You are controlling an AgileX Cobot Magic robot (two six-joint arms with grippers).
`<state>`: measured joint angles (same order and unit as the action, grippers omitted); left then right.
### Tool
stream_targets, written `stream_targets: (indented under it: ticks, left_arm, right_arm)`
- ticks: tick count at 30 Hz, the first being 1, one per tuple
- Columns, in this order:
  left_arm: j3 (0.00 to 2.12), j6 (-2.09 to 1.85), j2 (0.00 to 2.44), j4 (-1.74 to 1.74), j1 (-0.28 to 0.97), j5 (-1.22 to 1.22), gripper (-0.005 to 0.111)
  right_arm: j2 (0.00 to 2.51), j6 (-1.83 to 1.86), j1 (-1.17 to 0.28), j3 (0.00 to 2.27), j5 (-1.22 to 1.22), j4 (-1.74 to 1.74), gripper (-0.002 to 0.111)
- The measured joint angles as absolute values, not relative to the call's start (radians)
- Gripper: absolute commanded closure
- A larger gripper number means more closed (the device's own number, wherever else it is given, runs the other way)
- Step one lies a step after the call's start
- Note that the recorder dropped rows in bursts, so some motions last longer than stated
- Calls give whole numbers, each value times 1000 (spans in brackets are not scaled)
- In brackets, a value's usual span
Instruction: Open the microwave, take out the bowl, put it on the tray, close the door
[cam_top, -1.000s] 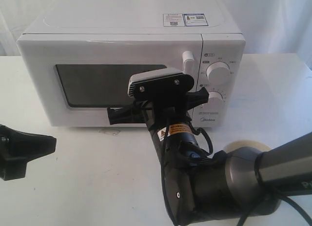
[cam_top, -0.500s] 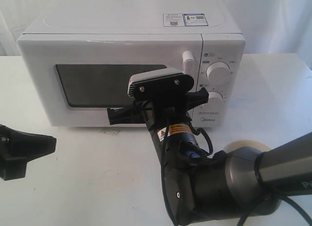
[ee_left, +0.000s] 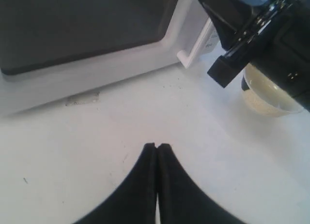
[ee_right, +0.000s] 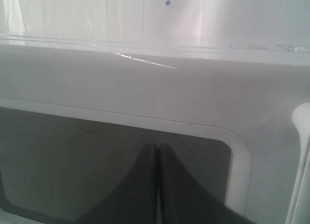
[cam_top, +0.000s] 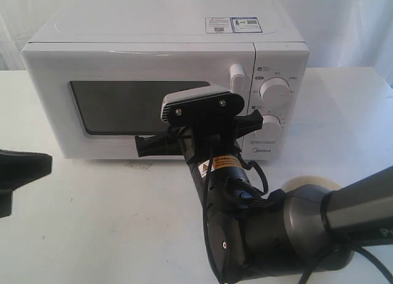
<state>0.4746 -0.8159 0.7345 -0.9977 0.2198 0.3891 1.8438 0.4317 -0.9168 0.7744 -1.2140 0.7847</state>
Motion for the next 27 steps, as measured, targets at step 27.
stream_targets:
  ticks: [27]
  left_arm:
    - [247, -808, 154, -939, 131, 457, 107]
  right_arm:
    - [1844, 432, -917, 774, -1214, 785, 108]
